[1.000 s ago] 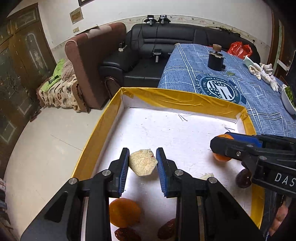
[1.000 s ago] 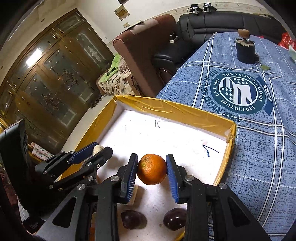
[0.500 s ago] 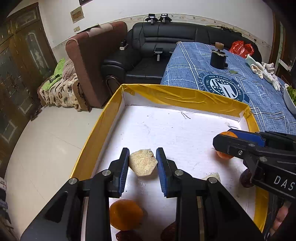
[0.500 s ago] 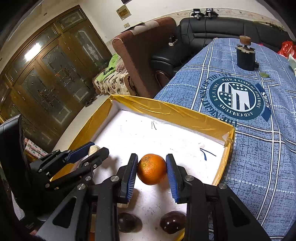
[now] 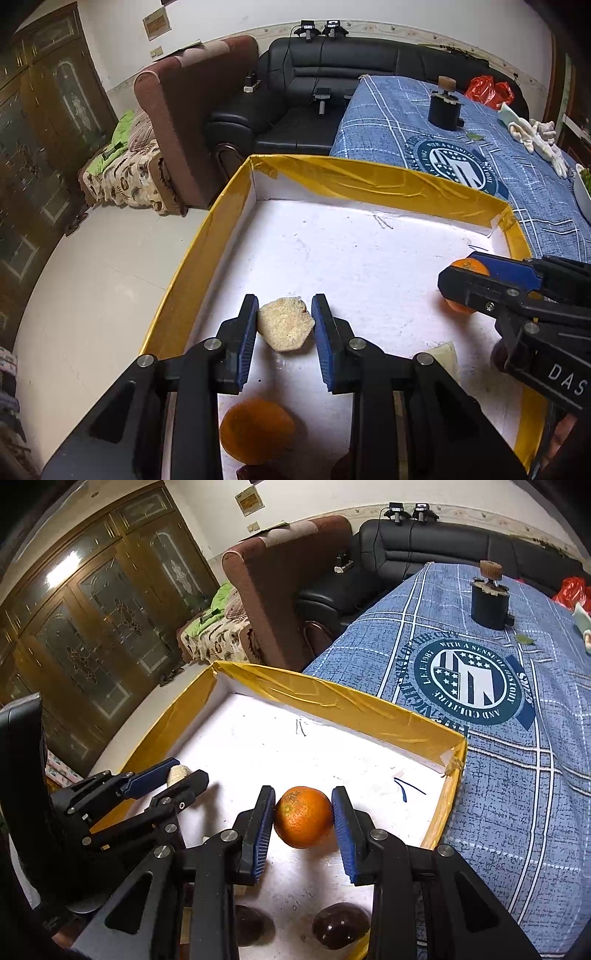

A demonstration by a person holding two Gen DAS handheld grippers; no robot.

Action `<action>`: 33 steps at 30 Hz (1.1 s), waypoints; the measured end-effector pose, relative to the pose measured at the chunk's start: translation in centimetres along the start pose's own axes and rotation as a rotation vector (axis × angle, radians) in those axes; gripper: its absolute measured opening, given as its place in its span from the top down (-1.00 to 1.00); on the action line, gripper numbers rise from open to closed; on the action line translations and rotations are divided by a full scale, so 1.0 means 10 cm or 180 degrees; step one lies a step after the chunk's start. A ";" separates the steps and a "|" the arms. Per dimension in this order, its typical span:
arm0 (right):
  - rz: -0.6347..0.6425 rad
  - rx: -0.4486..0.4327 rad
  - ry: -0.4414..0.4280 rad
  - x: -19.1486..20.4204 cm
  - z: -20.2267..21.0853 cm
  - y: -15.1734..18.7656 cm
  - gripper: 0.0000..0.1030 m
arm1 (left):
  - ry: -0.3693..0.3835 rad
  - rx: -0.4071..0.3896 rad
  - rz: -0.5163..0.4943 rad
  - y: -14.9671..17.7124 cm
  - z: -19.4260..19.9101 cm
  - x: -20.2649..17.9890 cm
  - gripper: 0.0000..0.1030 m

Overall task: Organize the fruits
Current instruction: 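Carry the mandarin and yam slice over the tray with both grippers, then open both grippers to drop the mandarin and yam slice into the tray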

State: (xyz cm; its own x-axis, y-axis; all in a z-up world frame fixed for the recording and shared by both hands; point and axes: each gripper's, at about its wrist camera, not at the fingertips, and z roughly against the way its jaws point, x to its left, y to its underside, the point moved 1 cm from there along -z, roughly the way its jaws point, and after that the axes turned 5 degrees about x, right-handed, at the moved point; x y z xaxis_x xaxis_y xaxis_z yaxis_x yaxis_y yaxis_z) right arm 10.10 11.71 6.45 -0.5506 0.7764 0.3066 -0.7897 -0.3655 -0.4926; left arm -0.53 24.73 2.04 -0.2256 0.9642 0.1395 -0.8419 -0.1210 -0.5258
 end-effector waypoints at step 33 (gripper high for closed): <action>0.0199 -0.0708 -0.0151 0.32 1.08 0.30 0.15 | -0.0444 -0.1098 0.0173 0.49 1.51 0.06 -0.62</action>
State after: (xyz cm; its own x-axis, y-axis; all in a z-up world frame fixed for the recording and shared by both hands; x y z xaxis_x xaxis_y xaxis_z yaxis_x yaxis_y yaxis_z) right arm 3.02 7.56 14.80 -0.6128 0.7288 0.3054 -0.6775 -0.2858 -0.6777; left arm -12.20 21.16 12.16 -0.3500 0.9143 0.2040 -0.6176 -0.0615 -0.7841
